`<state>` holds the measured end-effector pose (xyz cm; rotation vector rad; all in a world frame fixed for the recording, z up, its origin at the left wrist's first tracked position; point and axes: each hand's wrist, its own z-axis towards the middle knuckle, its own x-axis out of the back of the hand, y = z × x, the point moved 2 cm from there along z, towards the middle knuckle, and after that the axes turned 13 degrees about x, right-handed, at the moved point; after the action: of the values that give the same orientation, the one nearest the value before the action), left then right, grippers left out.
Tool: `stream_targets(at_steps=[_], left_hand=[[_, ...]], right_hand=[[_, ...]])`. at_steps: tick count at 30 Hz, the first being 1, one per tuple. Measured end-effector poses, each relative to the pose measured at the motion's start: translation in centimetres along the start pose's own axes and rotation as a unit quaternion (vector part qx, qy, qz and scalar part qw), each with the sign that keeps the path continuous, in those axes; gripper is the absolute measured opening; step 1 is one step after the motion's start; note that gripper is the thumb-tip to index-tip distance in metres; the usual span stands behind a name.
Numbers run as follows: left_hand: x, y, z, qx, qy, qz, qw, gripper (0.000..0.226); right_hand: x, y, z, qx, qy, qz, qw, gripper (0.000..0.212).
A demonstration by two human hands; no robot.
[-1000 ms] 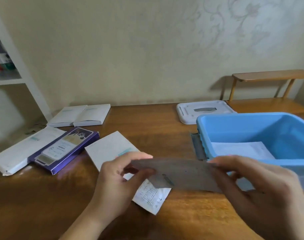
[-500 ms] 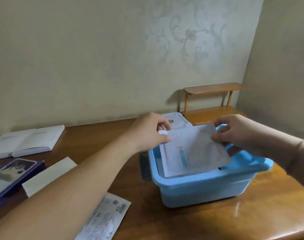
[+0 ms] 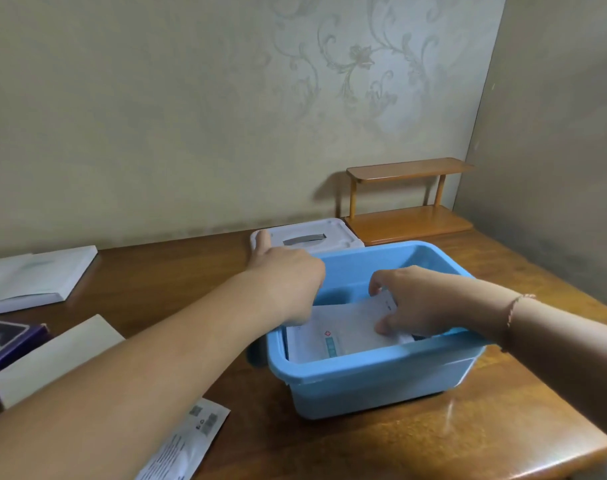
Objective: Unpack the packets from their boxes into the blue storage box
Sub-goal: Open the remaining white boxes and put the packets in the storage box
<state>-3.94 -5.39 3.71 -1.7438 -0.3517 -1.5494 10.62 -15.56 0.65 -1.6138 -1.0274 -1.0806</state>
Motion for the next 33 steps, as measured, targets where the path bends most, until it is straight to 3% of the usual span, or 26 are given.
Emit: stream_targets(at_steps=[6, 8, 10, 11, 13, 15, 17, 19, 21, 23, 28, 33], left_hand=[[0.1, 0.2, 0.0, -0.033, -0.049, -0.004, 0.998, 0.022], [0.3, -0.4, 0.1, -0.039, -0.03, -0.067, 0.997, 0.019], [0.6, -2.2, -0.5, -0.041, 0.021, -0.228, 0.973, 0.013], [0.6, -3.5, -1.2, -0.036, 0.063, -0.315, 0.946, 0.01], [-0.3, -6.5, -3.7, -0.009, 0.189, -0.429, 0.883, 0.01], [-2.5, -9.5, -7.4, -0.005, 0.292, -0.453, 0.843, 0.015], [-5.8, -11.5, -11.2, -0.053, 0.302, -0.424, 0.852, 0.022], [-9.2, -12.7, -14.5, -0.109, 0.236, -0.366, 0.893, 0.031], [-12.4, -13.2, -16.8, -0.142, 0.171, -0.271, 0.936, 0.04], [-14.5, -13.0, -18.2, -0.164, 0.151, -0.188, 0.956, 0.041], [-16.3, -12.1, -19.0, -0.201, 0.279, -0.131, 0.93, 0.022], [-16.3, -12.5, -19.2, -0.177, 0.332, -0.19, 0.907, 0.017]], right_hand=[[-0.1, 0.3, 0.2, -0.001, -0.04, -0.014, 0.999, 0.059], [0.3, 0.0, -0.4, -0.016, -0.03, -0.037, 0.999, 0.061], [1.7, -0.6, -1.5, -0.023, 0.06, -0.098, 0.993, 0.066], [2.3, -1.2, -2.3, -0.006, 0.146, -0.131, 0.981, 0.068], [2.8, -3.4, -4.7, 0.091, 0.347, -0.136, 0.924, 0.056], [1.4, -7.4, -7.9, 0.241, 0.454, -0.018, 0.858, 0.033], [-2.0, -11.6, -10.2, 0.36, 0.434, 0.024, 0.825, 0.014], [-5.6, -14.9, -10.2, 0.448, 0.37, -0.063, 0.811, 0.006], [-8.4, -17.1, -8.4, 0.485, 0.321, -0.147, 0.8, 0.01], [-10.5, -18.0, -6.1, 0.486, 0.281, -0.162, 0.811, 0.014], [-13.2, -18.6, -2.2, 0.476, 0.257, -0.16, 0.825, 0.013], [-14.0, -19.3, -0.8, 0.492, 0.354, -0.208, 0.767, 0.013]])
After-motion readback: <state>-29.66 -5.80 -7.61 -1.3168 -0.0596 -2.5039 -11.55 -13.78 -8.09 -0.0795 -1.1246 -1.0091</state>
